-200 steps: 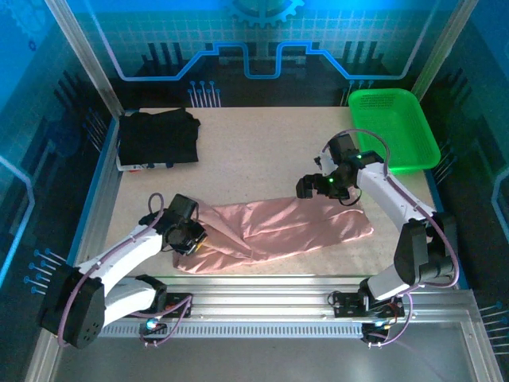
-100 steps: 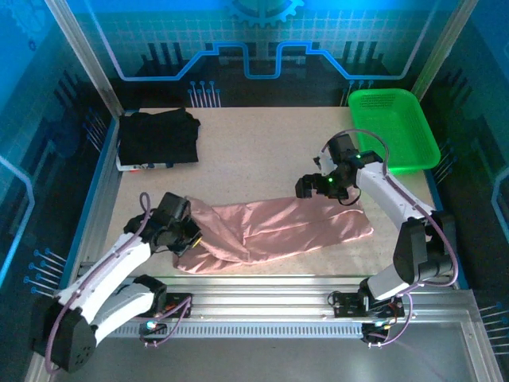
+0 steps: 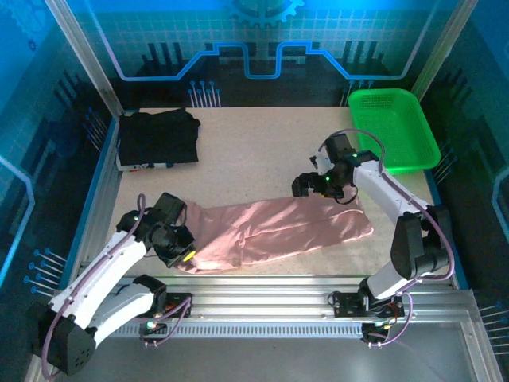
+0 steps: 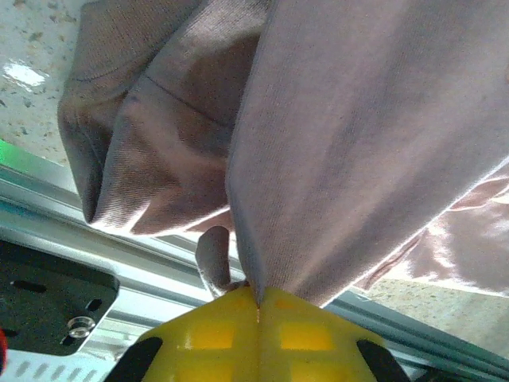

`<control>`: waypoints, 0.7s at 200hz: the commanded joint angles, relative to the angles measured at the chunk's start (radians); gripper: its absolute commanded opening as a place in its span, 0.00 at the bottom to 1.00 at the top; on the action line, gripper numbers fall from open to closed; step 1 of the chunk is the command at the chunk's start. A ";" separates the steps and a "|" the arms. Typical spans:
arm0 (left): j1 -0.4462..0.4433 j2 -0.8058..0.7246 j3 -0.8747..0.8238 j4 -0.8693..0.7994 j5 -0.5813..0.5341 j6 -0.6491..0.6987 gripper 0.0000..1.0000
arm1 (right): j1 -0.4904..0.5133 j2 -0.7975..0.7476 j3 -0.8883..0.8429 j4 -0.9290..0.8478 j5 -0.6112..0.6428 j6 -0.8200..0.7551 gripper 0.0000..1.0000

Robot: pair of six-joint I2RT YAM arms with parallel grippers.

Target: Fold and stack the t-shirts

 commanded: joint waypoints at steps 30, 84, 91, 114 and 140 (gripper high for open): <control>0.013 0.117 0.017 -0.030 -0.093 0.059 0.41 | 0.018 -0.007 -0.009 0.016 -0.029 -0.023 1.00; 0.067 0.181 0.126 0.012 -0.217 0.077 0.59 | 0.019 -0.020 -0.027 -0.009 0.019 -0.045 1.00; 0.072 0.195 0.129 0.046 -0.209 0.083 0.60 | 0.018 -0.010 -0.022 -0.031 0.074 -0.043 1.00; 0.084 0.255 0.138 0.149 -0.181 0.095 0.62 | -0.018 0.027 0.005 -0.109 0.229 -0.020 1.00; 0.102 0.349 0.135 0.303 -0.133 0.109 0.62 | -0.112 0.035 -0.030 -0.090 0.225 0.025 1.00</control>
